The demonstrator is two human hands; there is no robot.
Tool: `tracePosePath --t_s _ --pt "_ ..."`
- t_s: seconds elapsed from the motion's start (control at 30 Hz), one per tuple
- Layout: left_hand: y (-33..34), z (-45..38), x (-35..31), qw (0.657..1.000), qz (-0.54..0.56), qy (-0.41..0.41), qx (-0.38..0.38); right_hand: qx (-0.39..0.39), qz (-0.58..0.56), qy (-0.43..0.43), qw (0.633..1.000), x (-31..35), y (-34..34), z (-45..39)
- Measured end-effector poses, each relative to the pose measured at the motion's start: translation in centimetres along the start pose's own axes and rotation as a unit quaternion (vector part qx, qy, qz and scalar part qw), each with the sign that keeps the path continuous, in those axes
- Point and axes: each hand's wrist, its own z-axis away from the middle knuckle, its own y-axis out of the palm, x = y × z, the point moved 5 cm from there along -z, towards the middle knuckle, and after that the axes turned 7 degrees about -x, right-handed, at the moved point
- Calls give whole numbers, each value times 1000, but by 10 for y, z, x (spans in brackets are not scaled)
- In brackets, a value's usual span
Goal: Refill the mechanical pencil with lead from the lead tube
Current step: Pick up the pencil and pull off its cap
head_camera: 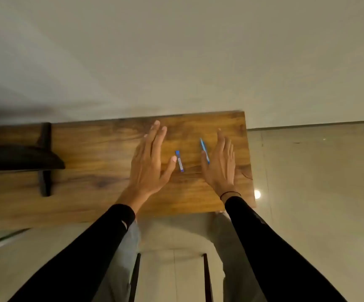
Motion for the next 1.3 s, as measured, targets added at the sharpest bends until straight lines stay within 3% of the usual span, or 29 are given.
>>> tracePosePath --t_s 0.33,0.43,0.53,0.73,0.83,1.0,1.3 --pt "67 43 35 988 129 -70 -56 22 -112 109 987 -36 62 -4" --pt "72 57 30 979 179 -84 -45 -9 -228 199 953 -44 68 7" --pt "75 66 24 977 193 -87 -17 -26 -317 234 919 -39 78 18" --pt "77 54 27 979 175 -98 -38 -110 -433 248 859 -28 80 25" --pt "81 46 30 987 139 -70 -33 -125 -457 216 853 -23 77 28" --pt "87 39 29 987 155 -36 -14 -115 -502 154 843 -16 73 39" --pt "72 37 32 984 169 -40 -30 -81 -556 164 811 -4 45 53"
